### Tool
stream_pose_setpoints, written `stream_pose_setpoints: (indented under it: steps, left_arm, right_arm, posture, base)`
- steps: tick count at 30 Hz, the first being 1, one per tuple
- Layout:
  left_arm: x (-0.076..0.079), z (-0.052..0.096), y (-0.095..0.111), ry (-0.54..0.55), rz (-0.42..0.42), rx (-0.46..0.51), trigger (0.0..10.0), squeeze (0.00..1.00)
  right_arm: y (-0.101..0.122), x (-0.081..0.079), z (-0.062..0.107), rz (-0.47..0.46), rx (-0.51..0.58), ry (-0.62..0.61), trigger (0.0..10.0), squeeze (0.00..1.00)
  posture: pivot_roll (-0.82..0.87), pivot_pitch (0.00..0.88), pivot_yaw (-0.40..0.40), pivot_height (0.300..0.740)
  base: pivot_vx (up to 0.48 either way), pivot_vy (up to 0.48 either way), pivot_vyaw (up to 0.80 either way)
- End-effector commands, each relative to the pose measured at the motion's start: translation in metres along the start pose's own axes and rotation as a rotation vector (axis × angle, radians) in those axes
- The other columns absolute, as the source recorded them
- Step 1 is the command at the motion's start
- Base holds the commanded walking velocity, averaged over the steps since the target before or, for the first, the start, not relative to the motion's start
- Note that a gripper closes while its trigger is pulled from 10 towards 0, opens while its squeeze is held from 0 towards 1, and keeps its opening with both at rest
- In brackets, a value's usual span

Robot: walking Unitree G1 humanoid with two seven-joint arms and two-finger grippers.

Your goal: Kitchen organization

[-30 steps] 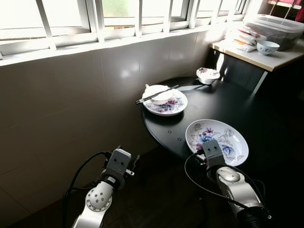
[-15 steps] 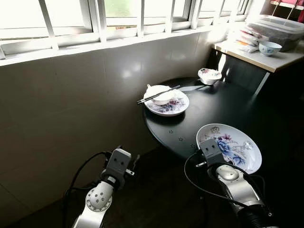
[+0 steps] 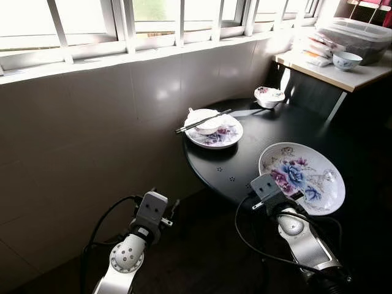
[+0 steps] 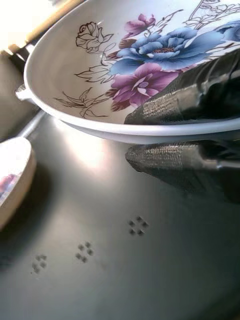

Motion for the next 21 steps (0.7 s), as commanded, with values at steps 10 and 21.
stream_pose_setpoints:
  steps: [10,21]
  left_arm:
    - [-0.001,0.000,-0.003,0.016,0.025,-0.003,10.0,0.00]
    - [-0.002,0.002,-0.003,0.032,0.027,0.005,10.0,0.00]
  right_arm:
    - [0.067,-0.036,0.011,0.078,0.330,0.146,0.0,0.00]
    - [0.061,-0.051,0.018,0.116,0.359,0.225,0.0,0.00]
  posture:
    - [0.03,0.000,-0.075,0.740]
    - [0.03,0.000,-0.072,0.740]
  base:
    - [0.000,0.000,0.80]
    - [0.000,0.196,0.80]
Point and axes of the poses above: a point about 5 cm out from each wrist's last joint towards the gripper, its own z axis pointing back from the gripper into the wrist, its own y axis along the axis of the wrist's last joint, x = y × z, the point moved 6 cm from there along -z, pointing out of the wrist towards the gripper, and after that the axes turned 15 degrees about -z, right-handed, at the moved point
